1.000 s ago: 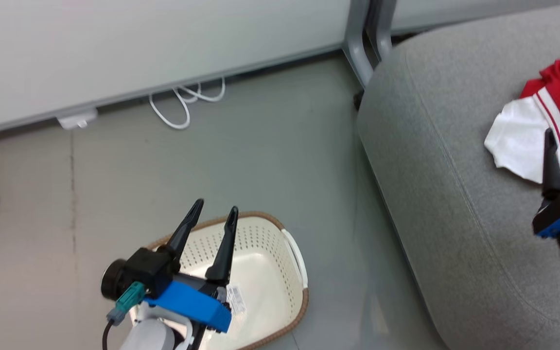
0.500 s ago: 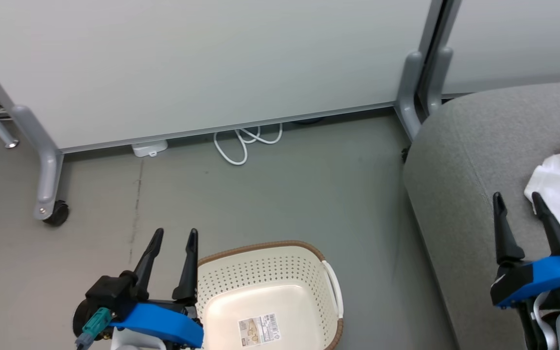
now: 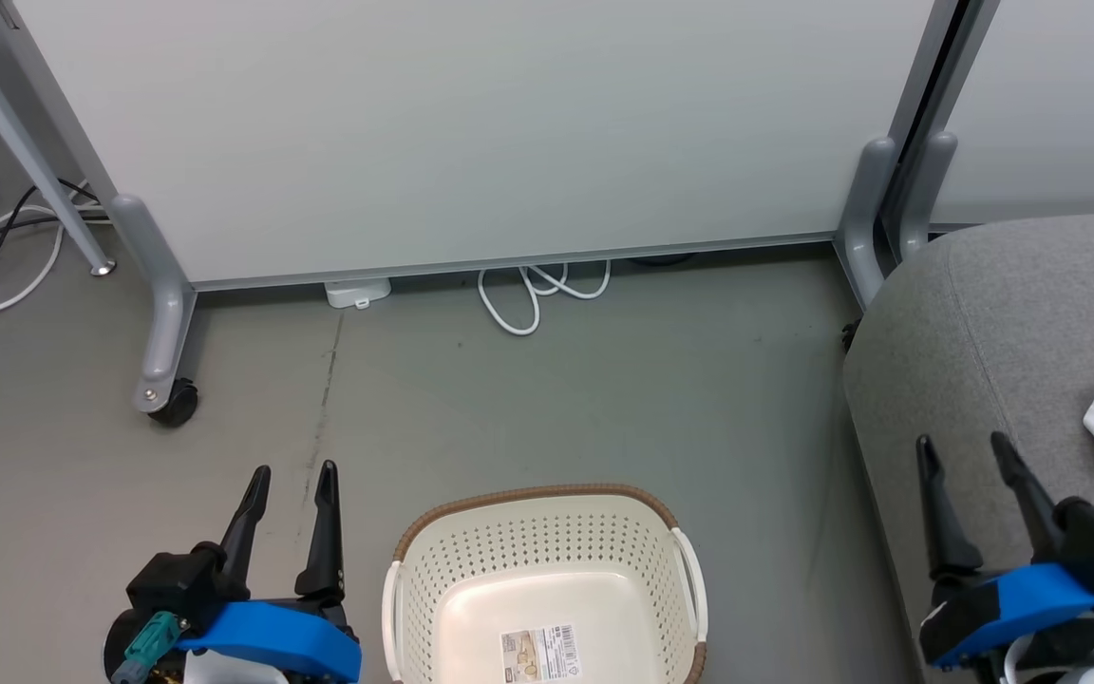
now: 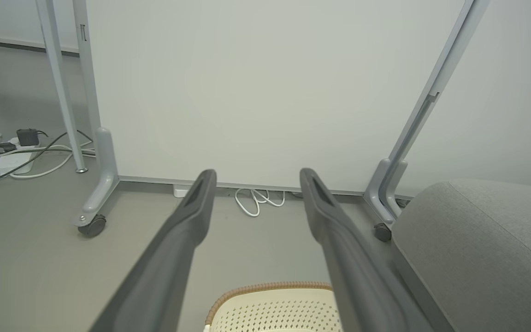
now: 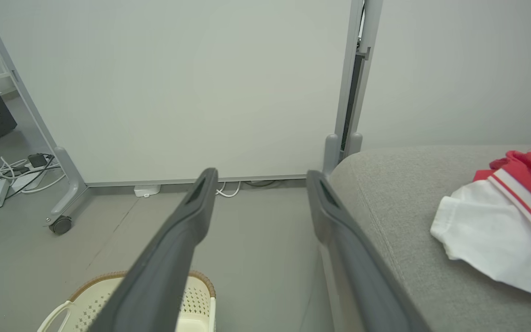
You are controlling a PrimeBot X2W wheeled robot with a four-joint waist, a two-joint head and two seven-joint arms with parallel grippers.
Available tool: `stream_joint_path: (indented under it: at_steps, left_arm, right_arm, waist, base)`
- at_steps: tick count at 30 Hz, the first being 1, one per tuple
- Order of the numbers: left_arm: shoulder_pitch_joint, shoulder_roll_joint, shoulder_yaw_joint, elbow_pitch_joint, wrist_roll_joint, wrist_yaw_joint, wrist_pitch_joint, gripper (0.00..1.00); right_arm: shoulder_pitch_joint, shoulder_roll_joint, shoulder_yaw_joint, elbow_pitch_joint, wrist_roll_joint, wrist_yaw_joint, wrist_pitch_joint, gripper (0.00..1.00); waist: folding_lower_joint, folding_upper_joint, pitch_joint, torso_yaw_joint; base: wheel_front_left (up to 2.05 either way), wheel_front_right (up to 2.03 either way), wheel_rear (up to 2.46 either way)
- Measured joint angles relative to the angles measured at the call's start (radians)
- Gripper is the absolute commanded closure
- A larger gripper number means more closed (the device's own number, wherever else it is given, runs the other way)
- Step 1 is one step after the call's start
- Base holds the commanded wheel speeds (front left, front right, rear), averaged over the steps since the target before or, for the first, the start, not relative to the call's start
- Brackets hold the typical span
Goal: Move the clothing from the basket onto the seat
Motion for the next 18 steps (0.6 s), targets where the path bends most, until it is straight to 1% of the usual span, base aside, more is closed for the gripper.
stream_joint_path:
  at_steps: [3,7,18]
  left_arm:
    - [0.0,-0.001,0.008,0.012,0.0,0.0,0.0,0.0]
    - [0.0,-0.003,0.02,0.023,-0.001,0.0,0.0,0.0]
    - [0.006,-0.005,0.023,0.041,-0.009,0.0,0.0,0.0]
  right_arm:
    - [0.024,0.003,0.016,0.001,0.001,0.0,0.005,0.0]
    - [0.043,0.004,0.032,0.016,0.031,0.0,0.0,0.0]
    - [0.045,0.005,0.048,0.057,0.051,0.0,-0.01,0.0]
  waist:
    - [0.0,0.0,-0.01,0.004]
    - [0.0001,0.0,-0.024,0.005]
    - [0.0001,0.0,-0.041,-0.001]
  base:
    - [0.0,0.0,0.0]
    - [0.0,0.0,0.0]
    - [0.0,0.0,0.0]
